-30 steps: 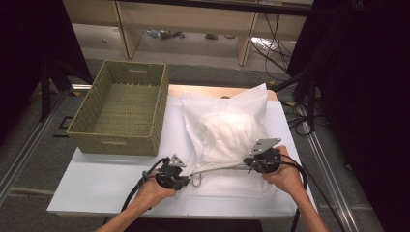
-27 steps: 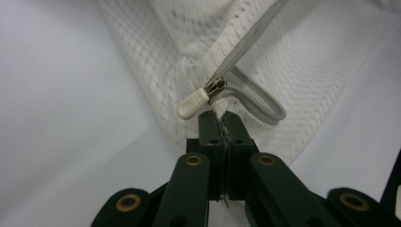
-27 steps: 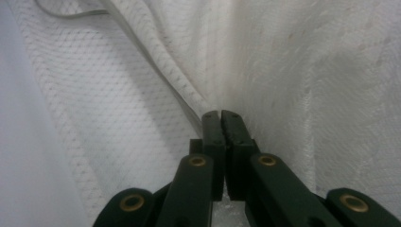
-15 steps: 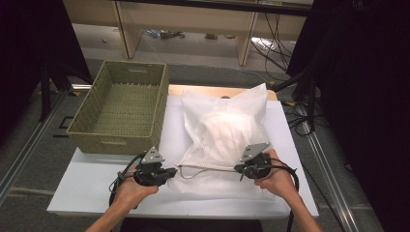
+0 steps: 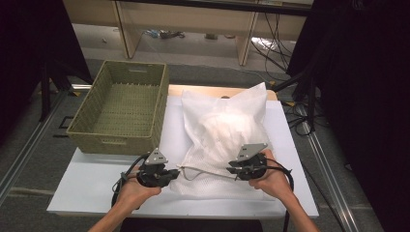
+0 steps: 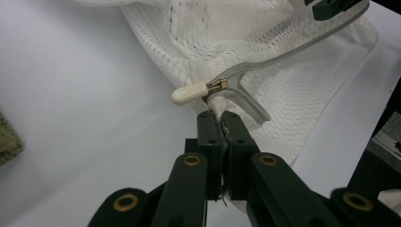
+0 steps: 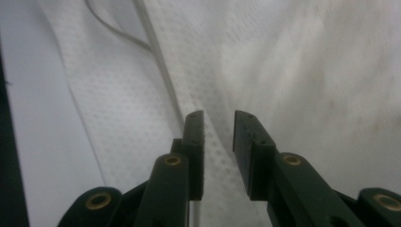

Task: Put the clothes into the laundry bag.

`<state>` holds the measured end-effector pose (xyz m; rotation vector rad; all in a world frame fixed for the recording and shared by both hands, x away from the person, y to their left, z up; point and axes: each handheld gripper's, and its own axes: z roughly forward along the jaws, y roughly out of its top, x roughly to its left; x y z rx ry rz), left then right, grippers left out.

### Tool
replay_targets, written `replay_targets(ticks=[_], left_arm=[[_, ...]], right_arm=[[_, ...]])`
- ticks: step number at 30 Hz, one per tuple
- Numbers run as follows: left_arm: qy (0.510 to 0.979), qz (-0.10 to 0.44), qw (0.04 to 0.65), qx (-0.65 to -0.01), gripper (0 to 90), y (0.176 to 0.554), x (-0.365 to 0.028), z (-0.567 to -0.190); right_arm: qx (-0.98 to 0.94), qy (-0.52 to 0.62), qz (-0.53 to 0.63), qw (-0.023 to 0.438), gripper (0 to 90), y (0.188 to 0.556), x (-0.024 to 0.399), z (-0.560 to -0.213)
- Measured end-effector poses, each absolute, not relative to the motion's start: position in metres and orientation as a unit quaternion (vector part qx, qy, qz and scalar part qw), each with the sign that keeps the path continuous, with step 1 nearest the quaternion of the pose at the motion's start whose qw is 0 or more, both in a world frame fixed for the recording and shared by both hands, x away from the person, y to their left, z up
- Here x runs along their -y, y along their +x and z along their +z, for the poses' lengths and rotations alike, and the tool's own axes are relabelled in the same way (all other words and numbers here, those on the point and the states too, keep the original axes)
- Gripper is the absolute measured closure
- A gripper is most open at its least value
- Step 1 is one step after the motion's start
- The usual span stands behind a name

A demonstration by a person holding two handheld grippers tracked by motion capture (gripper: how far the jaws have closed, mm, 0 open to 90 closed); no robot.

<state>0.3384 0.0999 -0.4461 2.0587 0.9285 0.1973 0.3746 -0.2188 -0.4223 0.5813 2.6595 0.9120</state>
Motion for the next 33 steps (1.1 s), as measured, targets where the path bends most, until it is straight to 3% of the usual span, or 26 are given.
replay_targets(ticks=[8, 17, 18, 22, 28, 33], left_arm=[[0.826, 0.076, 0.433, -0.353, 86.7, 0.333, -0.09, -0.442], [0.829, 0.071, 0.439, -0.338, 86.3, 0.332, -0.085, -0.441], [0.831, 0.073, 0.439, -0.335, 86.2, 0.332, -0.085, -0.441], [0.832, 0.066, 0.437, -0.335, 84.4, 0.335, -0.086, -0.442], [0.814, 0.028, 0.438, -0.38, 62.1, 0.345, -0.086, -0.453], [0.808, -0.009, 0.449, -0.38, 60.2, 0.349, -0.082, -0.454]], right_arm=[[-0.909, 0.148, 0.375, 0.109, 60.3, 0.374, 0.175, -0.42], [-0.924, 0.121, 0.343, 0.121, 58.9, 0.379, 0.137, -0.435], [-0.924, 0.12, 0.341, 0.124, 60.8, 0.381, 0.134, -0.437], [-0.933, 0.095, 0.328, 0.114, 87.8, 0.384, 0.127, -0.441], [-0.933, 0.088, 0.321, 0.134, 90.0, 0.382, 0.129, -0.437], [-0.93, 0.079, 0.335, 0.127, 90.0, 0.381, 0.128, -0.435]])
